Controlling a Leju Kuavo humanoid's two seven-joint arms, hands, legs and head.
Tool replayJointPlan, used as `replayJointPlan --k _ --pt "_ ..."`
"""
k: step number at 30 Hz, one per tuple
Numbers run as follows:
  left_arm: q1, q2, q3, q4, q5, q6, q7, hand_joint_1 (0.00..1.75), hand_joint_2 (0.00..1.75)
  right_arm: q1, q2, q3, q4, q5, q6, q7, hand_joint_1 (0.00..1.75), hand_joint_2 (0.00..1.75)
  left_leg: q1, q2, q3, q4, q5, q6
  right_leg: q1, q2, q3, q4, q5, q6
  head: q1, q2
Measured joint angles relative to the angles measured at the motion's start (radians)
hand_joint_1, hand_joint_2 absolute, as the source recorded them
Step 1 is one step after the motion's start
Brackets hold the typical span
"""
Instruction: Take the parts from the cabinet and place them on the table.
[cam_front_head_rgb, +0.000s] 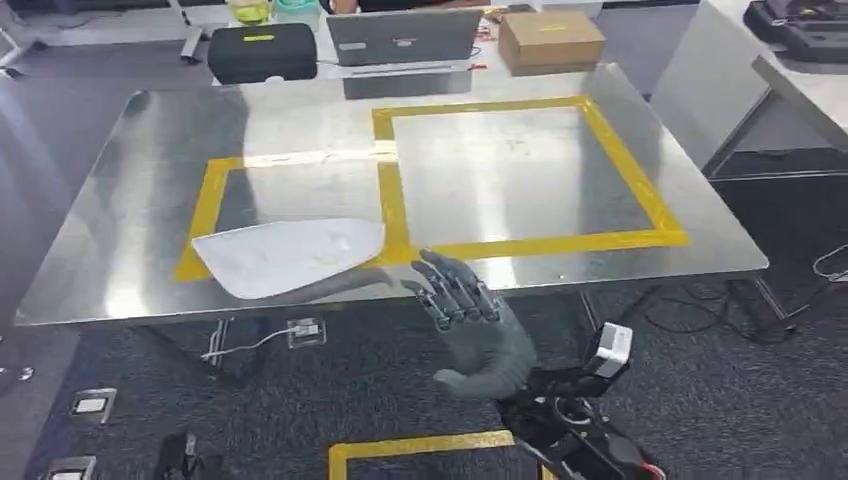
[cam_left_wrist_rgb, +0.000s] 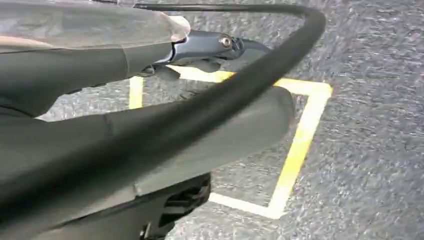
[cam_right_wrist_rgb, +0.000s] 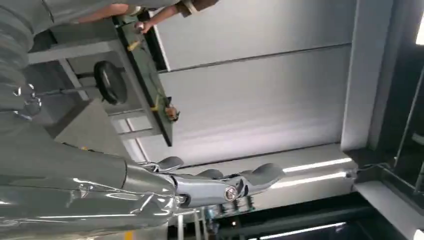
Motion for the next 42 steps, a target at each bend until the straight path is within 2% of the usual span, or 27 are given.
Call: replayJointPlan --k 2,3,4,5,7,8,9,11,13,14,17,18,19,20,21,22,24,27,28,30,32,34,35,37,38,39,42 --pt "0.000 0.000 0.000 0.000 -0.002 0.000 0.000 0.00 0.00 0.002 0.000 0.000 0.000 0.000 0.000 0.001 0.00 1.75 0.011 0.000 -0.047 0.157 -0.087 -0.013 0.000 -0.001 -0.028 0.002 0.018 0.003 -0.008 0.000" --pt "0.001 0.000 0.000 0.000 -0.004 0.000 0.000 0.00 0.00 0.002 0.000 0.000 0.000 0.000 0.000 0.001 0.00 1.75 0.016 0.000 -0.054 0.207 -0.088 -0.020 -0.002 -0.002 -0.043 0.006 0.027 0.006 -0.010 0.000" --pt "0.001 0.001 0.000 0.000 -0.004 0.000 0.000 0.00 0.00 0.003 0.000 0.000 0.000 0.000 0.000 0.001 0.00 1.75 0.021 0.000 -0.043 0.212 -0.057 -0.026 -0.005 -0.002 -0.058 0.011 0.035 0.010 -0.015 0.000" --pt "0.000 0.002 0.000 0.000 -0.005 0.001 0.000 0.00 0.00 0.004 0.000 0.000 0.000 0.000 0.000 0.002 0.00 1.75 0.026 0.001 -0.014 0.180 -0.015 -0.032 -0.009 -0.002 -0.074 0.019 0.041 0.017 -0.018 0.000" --pt "-0.003 0.003 0.000 0.000 -0.007 0.001 0.000 0.00 0.00 0.003 0.000 -0.001 0.000 0.000 0.000 0.003 0.00 1.75 0.037 0.001 0.101 0.015 0.046 -0.046 -0.020 -0.002 -0.107 0.043 0.049 0.029 -0.023 0.000" --pt "-0.007 0.000 0.000 -0.001 -0.007 0.001 0.000 0.00 0.00 0.003 0.000 -0.002 0.000 0.000 0.000 0.003 0.00 1.75 0.042 -0.002 0.159 -0.075 0.017 -0.055 -0.017 -0.002 -0.121 0.056 0.050 0.038 -0.032 0.000" --pt "-0.009 0.002 0.000 -0.001 -0.007 0.001 0.001 0.00 0.00 0.002 0.000 -0.003 -0.002 0.000 0.000 0.003 0.00 1.75 0.030 -0.014 0.177 -0.118 0.001 -0.039 -0.017 -0.002 -0.130 0.066 0.053 0.046 -0.043 0.000" --pt "-0.008 0.002 0.000 -0.001 -0.008 0.001 0.002 0.00 0.00 0.003 0.000 -0.004 -0.002 0.002 0.000 0.003 0.00 1.75 0.029 -0.011 0.163 -0.101 0.004 -0.025 -0.015 0.000 -0.130 0.066 0.067 0.059 -0.030 0.000" --pt "-0.007 0.001 0.000 -0.001 -0.007 0.001 0.005 0.00 0.00 0.005 -0.001 -0.005 -0.002 0.002 -0.001 0.005 0.00 1.75 0.031 -0.006 0.149 -0.099 0.017 0.002 -0.022 0.000 -0.137 0.070 0.066 0.074 -0.021 0.000" --pt "-0.008 0.001 0.000 -0.002 -0.007 0.001 0.005 0.00 0.00 0.005 -0.001 -0.007 -0.002 0.003 -0.001 0.005 0.00 1.75 0.027 -0.003 0.141 -0.099 0.024 0.014 -0.021 -0.001 -0.149 0.102 0.018 0.074 -0.016 0.000" --pt "-0.007 0.002 0.000 -0.001 -0.007 0.001 0.005 0.00 0.00 0.005 -0.002 -0.008 -0.002 0.003 -0.001 0.006 0.00 1.75 0.016 0.000 0.111 -0.098 0.048 0.038 -0.017 0.000 -0.216 0.332 -0.149 0.073 0.012 0.000" --pt "-0.007 0.002 0.000 -0.001 -0.007 0.001 0.005 0.00 0.00 0.006 -0.003 -0.008 -0.002 0.003 -0.001 0.006 0.00 1.75 0.010 0.000 0.099 -0.097 0.057 0.040 -0.017 0.000 -0.222 0.393 -0.166 0.071 0.019 0.000" --pt "-0.006 0.001 0.000 -0.001 -0.007 0.001 0.005 0.00 0.00 0.006 -0.003 -0.008 -0.002 0.003 -0.001 0.006 0.00 1.75 0.004 0.000 0.087 -0.096 0.065 0.042 -0.014 0.000 -0.209 0.408 -0.149 0.067 0.022 0.000" --pt "-0.006 0.001 0.000 -0.001 -0.007 0.001 0.005 0.00 0.00 0.006 -0.003 -0.008 -0.002 0.003 -0.001 0.006 0.00 1.75 0.000 0.000 0.077 -0.096 0.072 0.042 -0.009 0.000 -0.179 0.381 -0.116 0.059 0.024 0.000" --pt "-0.007 0.002 0.000 -0.002 -0.007 0.001 0.005 0.00 0.00 0.006 -0.004 -0.008 -0.002 0.003 -0.003 0.006 0.00 0.00 -0.004 0.000 0.068 -0.096 0.080 0.043 -0.002 0.000 -0.129 0.314 -0.077 0.048 0.026 0.000" --pt "-0.007 0.001 0.000 -0.002 -0.007 0.001 0.005 0.00 0.00 0.005 -0.004 -0.008 -0.002 0.003 -0.005 0.006 0.00 0.00 -0.007 0.006 0.062 -0.096 0.084 0.044 0.006 -0.006 -0.069 0.225 -0.048 0.034 0.031 0.000" --pt "-0.003 -0.004 0.000 -0.002 -0.007 0.000 0.004 0.00 0.00 0.001 -0.004 -0.008 -0.003 0.002 -0.005 0.011 0.00 0.00 -0.016 0.012 0.059 -0.094 0.092 0.040 0.023 -0.058 0.034 0.055 -0.068 0.006 0.036 0.000" --pt "-0.002 -0.003 0.000 -0.002 -0.008 0.000 0.003 0.00 0.00 -0.002 -0.004 -0.010 -0.003 -0.008 -0.005 0.012 0.00 0.00 -0.007 0.040 0.058 -0.097 0.108 0.021 0.029 -0.037 0.032 0.028 -0.069 0.004 0.040 0.000" --pt "-0.002 -0.002 0.000 -0.002 -0.008 0.001 0.003 0.00 0.00 0.000 -0.004 -0.010 -0.003 -0.010 -0.005 0.013 0.00 0.00 -0.011 0.040 0.056 -0.095 0.106 0.014 0.016 -0.028 0.031 0.016 -0.054 -0.002 0.041 0.000" --pt "-0.003 -0.003 0.000 -0.002 -0.010 0.001 0.003 0.00 0.00 -0.003 -0.004 -0.010 -0.003 -0.014 -0.004 0.014 0.00 0.00 -0.005 0.008 0.026 -0.022 0.032 -0.001 0.011 -0.015 0.026 0.011 -0.035 -0.010 0.032 0.000" --pt "-0.003 -0.003 0.000 -0.002 -0.010 0.000 0.003 0.00 0.00 0.001 -0.004 -0.010 -0.003 -0.018 -0.004 0.019 0.00 0.00 0.002 0.003 -0.040 0.147 -0.067 -0.008 0.011 0.002 0.005 0.013 -0.018 -0.012 0.016 0.000" --pt "-0.003 -0.003 0.000 -0.002 -0.010 0.000 0.003 0.00 0.00 0.005 -0.005 -0.010 -0.003 -0.022 -0.005 0.022 0.00 0.00 0.009 0.003 -0.064 0.229 -0.081 -0.016 0.008 0.019 -0.015 0.020 -0.007 -0.007 0.009 0.000" --pt "-0.002 -0.002 0.000 -0.002 -0.010 0.000 0.003 0.00 0.00 0.007 -0.005 -0.010 -0.003 -0.024 -0.005 0.024 0.00 0.00 0.014 0.002 -0.042 0.199 -0.053 -0.020 0.006 0.029 -0.023 0.025 -0.005 -0.004 0.005 0.000" --pt "-0.002 0.002 0.000 -0.002 -0.009 -0.001 0.003 0.00 0.00 0.009 -0.005 -0.010 -0.003 -0.025 -0.005 0.025 0.00 0.00 0.026 -0.008 0.059 0.028 0.030 -0.029 0.000 0.050 -0.036 0.041 -0.004 0.003 -0.002 0.000" --pt "-0.002 0.003 0.000 -0.002 -0.009 -0.001 0.003 0.00 0.00 0.009 -0.005 -0.010 -0.003 -0.025 -0.005 0.025 0.00 0.00 0.034 -0.038 0.104 -0.053 0.049 -0.033 -0.002 0.056 -0.044 0.052 -0.007 0.009 -0.007 0.000" --pt "-0.002 0.003 0.000 -0.002 -0.009 -0.001 0.003 0.00 0.00 0.008 -0.005 -0.010 -0.003 -0.025 -0.005 0.025 0.00 0.00 0.035 -0.072 0.123 -0.077 0.036 -0.031 0.001 0.064 -0.063 0.065 -0.010 0.017 -0.016 0.000" --pt "-0.001 0.003 0.000 -0.002 -0.008 -0.002 0.003 0.00 0.00 0.010 -0.005 -0.010 -0.005 -0.026 -0.006 0.026 0.00 0.00 0.030 -0.053 0.109 -0.073 0.033 -0.011 0.001 0.091 -0.071 0.070 0.000 0.036 -0.009 0.000"
